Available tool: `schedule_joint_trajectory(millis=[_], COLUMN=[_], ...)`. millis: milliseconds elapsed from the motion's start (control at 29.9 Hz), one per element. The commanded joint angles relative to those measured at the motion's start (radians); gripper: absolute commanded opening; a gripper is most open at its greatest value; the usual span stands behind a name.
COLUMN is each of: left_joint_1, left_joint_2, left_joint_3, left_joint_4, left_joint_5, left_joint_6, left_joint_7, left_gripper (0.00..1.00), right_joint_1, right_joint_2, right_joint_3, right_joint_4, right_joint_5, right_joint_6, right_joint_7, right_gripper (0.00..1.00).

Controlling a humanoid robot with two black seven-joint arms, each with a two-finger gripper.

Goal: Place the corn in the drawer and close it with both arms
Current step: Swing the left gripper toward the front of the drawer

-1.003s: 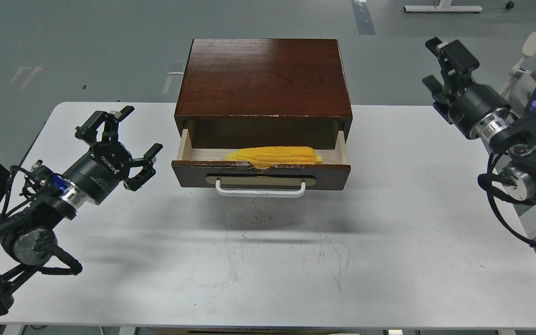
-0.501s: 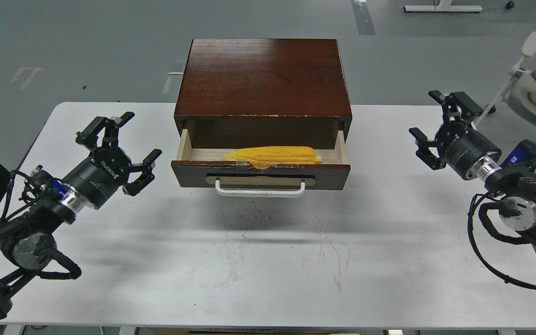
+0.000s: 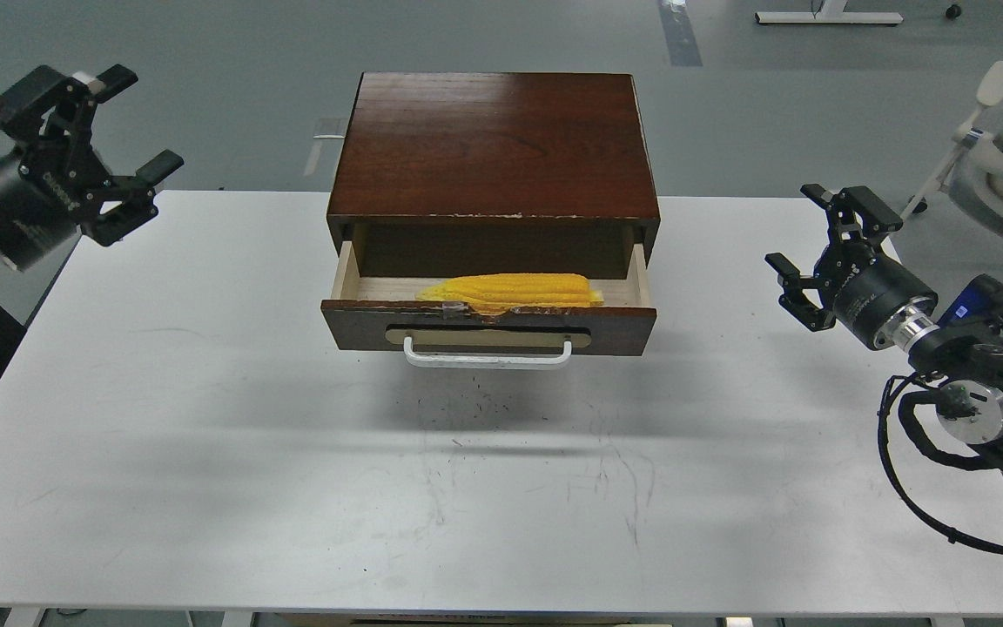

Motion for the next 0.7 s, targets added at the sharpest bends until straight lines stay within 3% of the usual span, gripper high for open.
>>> schedule_joint_trajectory(millis=[0, 134, 401, 468, 501, 535, 669], left_joint_1=[-0.013, -0.014, 0.009, 0.013, 0.013, 0.016, 0.067], left_joint_2=[0.01, -0.039, -0.286, -0.321, -0.341, -0.358, -0.39], left_joint_3=[-0.052, -0.055, -0.014, 0.032, 0.069, 0.103, 0.149], left_joint_4=[-0.152, -0.357, -0.408, -0.407, -0.405, -0.404, -0.39], left_joint_5=[0.213, 0.55, 1.061, 1.113, 1.121, 1.114, 1.117], left_joint_6=[0.0, 0.02, 0.026, 0.026, 0.026, 0.027, 0.043], left_joint_7=[0.0, 0.0, 0.0, 0.0, 0.0, 0.0, 0.0], left_gripper=[0.99, 0.99, 0.86, 0.66, 0.47, 0.38, 0.14], right_joint_1=[-0.002, -0.002, -0.01, -0.013, -0.013, -0.014, -0.019], right_joint_2=[-0.002, -0.003, -0.003, -0.003, -0.003, -0.005, -0.014], right_joint_3=[0.0, -0.001, -0.004, -0.003, -0.004, -0.008, -0.014], right_joint_4=[-0.001, -0.001, -0.001, -0.001, -0.001, -0.001, 0.002], right_joint_5=[0.0, -0.003, -0.005, -0.005, -0.005, -0.005, -0.008], right_joint_6=[0.0, -0.002, -0.002, -0.003, -0.003, -0.005, -0.005], right_joint_7=[0.0, 0.0, 0.0, 0.0, 0.0, 0.0, 0.0], right_gripper=[0.97, 0.97, 0.97, 0.97, 0.97, 0.97, 0.97])
